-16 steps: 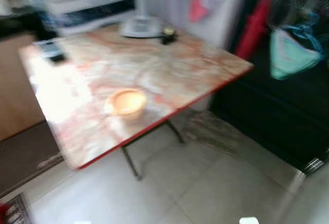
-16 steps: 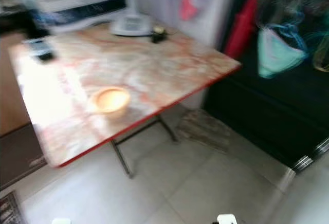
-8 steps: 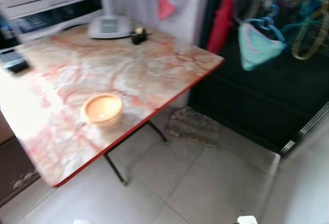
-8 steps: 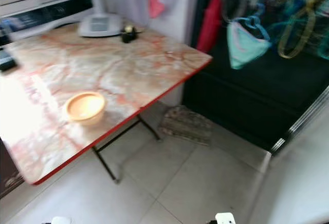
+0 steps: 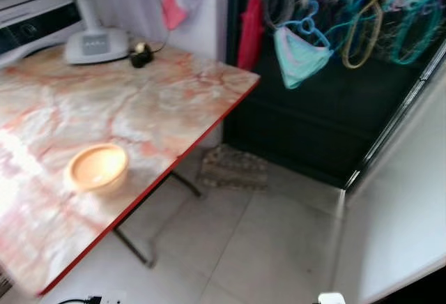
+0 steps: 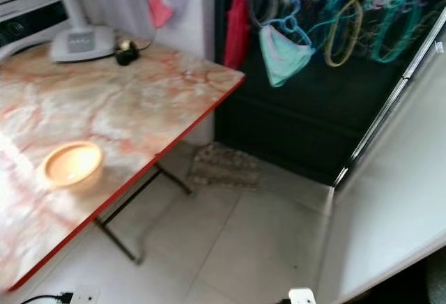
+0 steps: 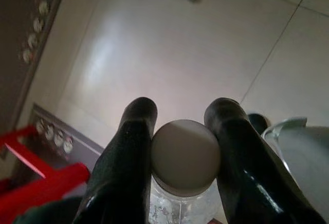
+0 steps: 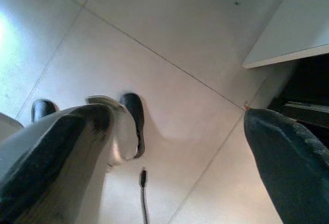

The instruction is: Restocking fridge

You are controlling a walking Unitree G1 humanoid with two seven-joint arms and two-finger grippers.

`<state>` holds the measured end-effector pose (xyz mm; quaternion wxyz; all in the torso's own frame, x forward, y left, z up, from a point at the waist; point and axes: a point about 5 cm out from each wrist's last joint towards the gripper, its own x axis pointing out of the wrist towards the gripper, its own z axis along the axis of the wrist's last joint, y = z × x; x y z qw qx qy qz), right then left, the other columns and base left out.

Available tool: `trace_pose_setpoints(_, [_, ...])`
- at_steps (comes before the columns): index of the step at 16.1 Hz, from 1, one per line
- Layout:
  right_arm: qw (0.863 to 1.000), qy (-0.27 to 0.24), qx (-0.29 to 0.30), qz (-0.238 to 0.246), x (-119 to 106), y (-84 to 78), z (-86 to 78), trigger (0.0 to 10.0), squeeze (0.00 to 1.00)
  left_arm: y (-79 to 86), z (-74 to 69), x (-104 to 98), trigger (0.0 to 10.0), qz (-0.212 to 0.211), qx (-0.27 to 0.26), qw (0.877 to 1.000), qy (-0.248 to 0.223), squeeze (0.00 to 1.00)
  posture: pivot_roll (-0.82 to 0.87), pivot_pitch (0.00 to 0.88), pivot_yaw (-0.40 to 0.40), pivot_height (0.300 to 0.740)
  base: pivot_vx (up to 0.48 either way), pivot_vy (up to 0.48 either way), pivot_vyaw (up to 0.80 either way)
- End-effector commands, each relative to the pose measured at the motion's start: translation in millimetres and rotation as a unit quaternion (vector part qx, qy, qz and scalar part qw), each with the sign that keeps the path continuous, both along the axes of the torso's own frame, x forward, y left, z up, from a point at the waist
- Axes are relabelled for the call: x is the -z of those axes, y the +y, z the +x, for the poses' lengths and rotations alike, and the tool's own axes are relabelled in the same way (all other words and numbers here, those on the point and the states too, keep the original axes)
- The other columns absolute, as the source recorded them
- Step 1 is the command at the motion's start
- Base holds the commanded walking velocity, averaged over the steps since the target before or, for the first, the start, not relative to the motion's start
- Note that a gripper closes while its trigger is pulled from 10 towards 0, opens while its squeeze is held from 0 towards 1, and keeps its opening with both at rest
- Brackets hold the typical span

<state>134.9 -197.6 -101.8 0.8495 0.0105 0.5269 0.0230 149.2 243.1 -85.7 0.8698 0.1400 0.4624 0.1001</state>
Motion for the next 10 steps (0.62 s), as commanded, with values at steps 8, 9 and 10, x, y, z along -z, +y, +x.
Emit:
trace_pose_setpoints(8, [1.0,0.014,0.013,-0.005,2,-4.0,-7.3,10.0,0.0,1.9,-12.2,5,10.0,0.002,0.009,1.0,0.027,0.0,0.0,0.0,0.029,0.74,0.0,0.0,-0.75])
trace_pose_setpoints(9, [1.0,0.015,0.012,-0.005,2,-4.3,-7.4,10.0,0.0,3.1,-13.9,5,10.0,0.001,0.01,1.0,0.029,0.0,0.0,0.0,0.029,0.74,0.0,0.0,-0.8])
trace_pose_setpoints(10, [1.0,0.015,0.011,-0.005,2,-4.6,-7.8,10.0,0.0,4.1,-15.2,5,10.0,0.0,0.01,0.999,0.03,0.0,0.01,0.0,0.026,0.74,0.0,0.0,-0.8])
